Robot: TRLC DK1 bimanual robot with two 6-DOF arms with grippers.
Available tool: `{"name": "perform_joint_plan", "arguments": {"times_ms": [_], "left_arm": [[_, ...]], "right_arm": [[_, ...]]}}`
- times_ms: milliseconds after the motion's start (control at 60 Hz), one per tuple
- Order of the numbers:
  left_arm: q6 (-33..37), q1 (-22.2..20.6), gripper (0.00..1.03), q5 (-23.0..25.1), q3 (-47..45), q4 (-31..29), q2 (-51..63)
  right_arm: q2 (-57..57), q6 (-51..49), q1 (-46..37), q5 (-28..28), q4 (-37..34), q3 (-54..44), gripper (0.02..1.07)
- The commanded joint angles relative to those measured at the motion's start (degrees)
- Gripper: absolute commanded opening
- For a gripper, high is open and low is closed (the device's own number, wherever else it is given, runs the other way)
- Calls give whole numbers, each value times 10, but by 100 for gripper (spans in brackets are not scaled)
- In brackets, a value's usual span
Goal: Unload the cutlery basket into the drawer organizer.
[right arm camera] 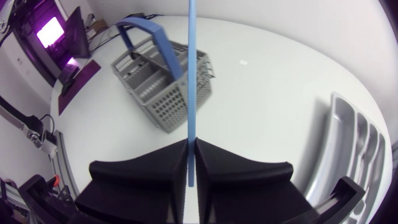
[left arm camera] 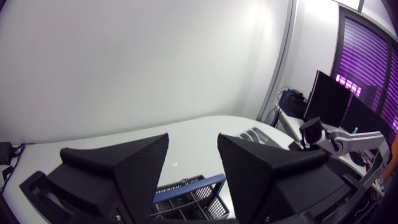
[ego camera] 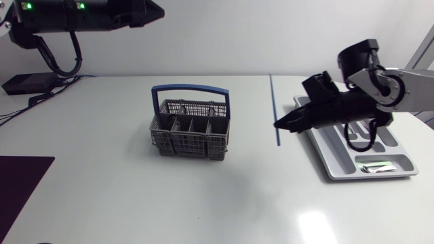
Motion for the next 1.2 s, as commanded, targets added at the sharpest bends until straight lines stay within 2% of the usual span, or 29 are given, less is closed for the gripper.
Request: {"name": "perform_joint_plan", "arguments": {"times_ms": [0, 67, 267, 667, 833, 933, 1117, 1183], "left_arm": [[53, 7, 57, 1, -44, -15, -7], [74, 11, 57, 1, -69, -18, -10], [139, 17, 57, 1, -131, -32, -19], [230, 16, 57, 1, -217, -33, -29], [250, 23, 57, 1, -247, -15, -31], [258, 25, 57, 1, -259, -3, -30], [275, 23, 57, 1, -289, 35, -27], [288, 22, 57, 1, -299, 58, -21]], "right_arm": [[9, -31, -55, 16, -12, -14, 8], [26, -44, -99, 50, -6, -12, 8], [86, -63, -189, 90, -9, 13, 8], [170, -51, -223, 152, -9, 51, 9], [195, -48, -226, 162, 2, 56, 21], [202, -47, -226, 169, 9, 55, 33], [188, -46, -222, 169, 9, 44, 73], [178, -46, -220, 170, 9, 38, 83]]}}
